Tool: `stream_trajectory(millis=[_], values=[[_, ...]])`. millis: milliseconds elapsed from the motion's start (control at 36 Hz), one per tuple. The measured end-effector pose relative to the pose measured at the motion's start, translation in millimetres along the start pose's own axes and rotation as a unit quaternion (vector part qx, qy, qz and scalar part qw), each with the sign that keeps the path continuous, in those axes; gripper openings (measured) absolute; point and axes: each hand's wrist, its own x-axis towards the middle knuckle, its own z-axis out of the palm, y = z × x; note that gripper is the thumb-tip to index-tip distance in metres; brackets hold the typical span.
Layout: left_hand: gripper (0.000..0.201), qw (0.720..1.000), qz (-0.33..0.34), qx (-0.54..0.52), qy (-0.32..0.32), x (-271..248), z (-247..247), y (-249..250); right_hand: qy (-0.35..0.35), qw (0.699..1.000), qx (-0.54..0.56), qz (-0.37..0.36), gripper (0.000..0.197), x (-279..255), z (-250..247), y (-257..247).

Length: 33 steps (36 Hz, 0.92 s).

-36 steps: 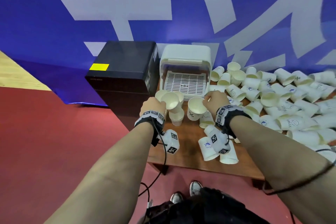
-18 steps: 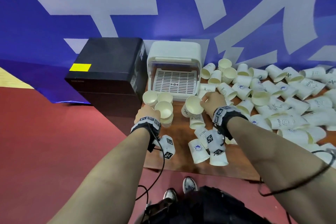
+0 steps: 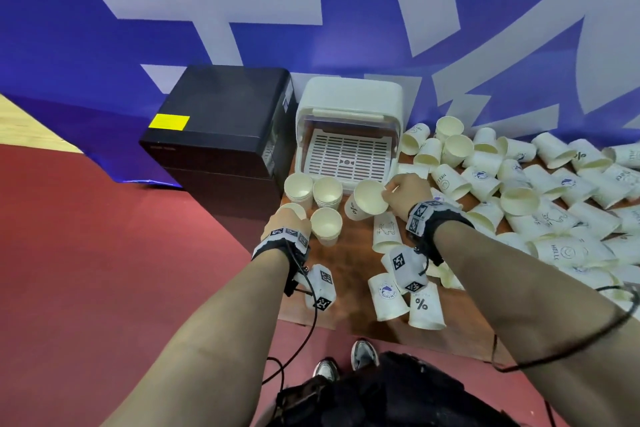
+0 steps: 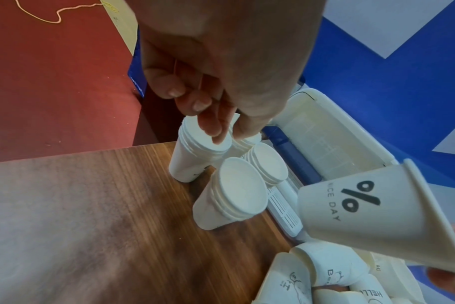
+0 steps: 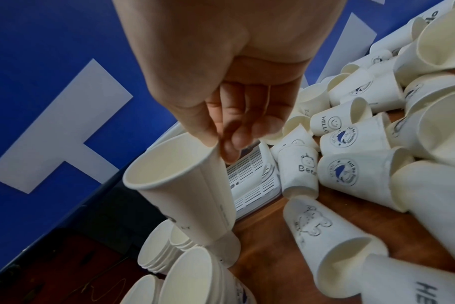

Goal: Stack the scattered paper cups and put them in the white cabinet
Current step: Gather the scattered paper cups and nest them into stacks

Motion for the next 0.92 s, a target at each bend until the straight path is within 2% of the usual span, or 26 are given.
stream_trajectory(millis=[167, 333, 444, 528, 639, 778, 917], values=[[0.04, 0.999, -0.03, -0.029, -0.01, -0.8, -3.7, -23.9, -0.051, 0.998, 0.024, -0.021, 0.008, -1.1, 22.8, -26.6], [0.032, 0.995, -0.041, -0.081, -0.04, -11.9, -21.5, -36.1, -0.1, 0.994, -0.011, -0.052, 0.011, -2.7, 43.4, -43.3], [0.043, 0.994, -0.042, -0.088, -0.043, -15.7, -26.7, -40.6, -0.126, 0.99, -0.037, -0.042, 0.025, 0.5, 51.9, -44.6], [0.05, 0.996, -0.034, -0.079, -0.031, -14.4, -29.2, -38.7, -0.133, 0.988, -0.062, -0.041, 0.026, -2.0, 50.4, -47.2], [0.037, 0.998, -0.021, -0.058, -0.018, -10.9, -29.4, -28.3, -0.13, 0.989, -0.069, -0.026, 0.025, -8.5, 41.1, -45.9], [0.016, 0.999, 0.052, -0.006, 0.001, -11.7, -16.6, -1.1, -0.095, 0.993, -0.064, -0.015, 0.022, -19.3, 26.2, -23.1], [0.022, 0.985, 0.156, 0.061, -0.034, -27.9, 10.9, 47.0, -0.057, 0.997, -0.047, 0.017, 0.027, -47.0, -2.3, 27.1]])
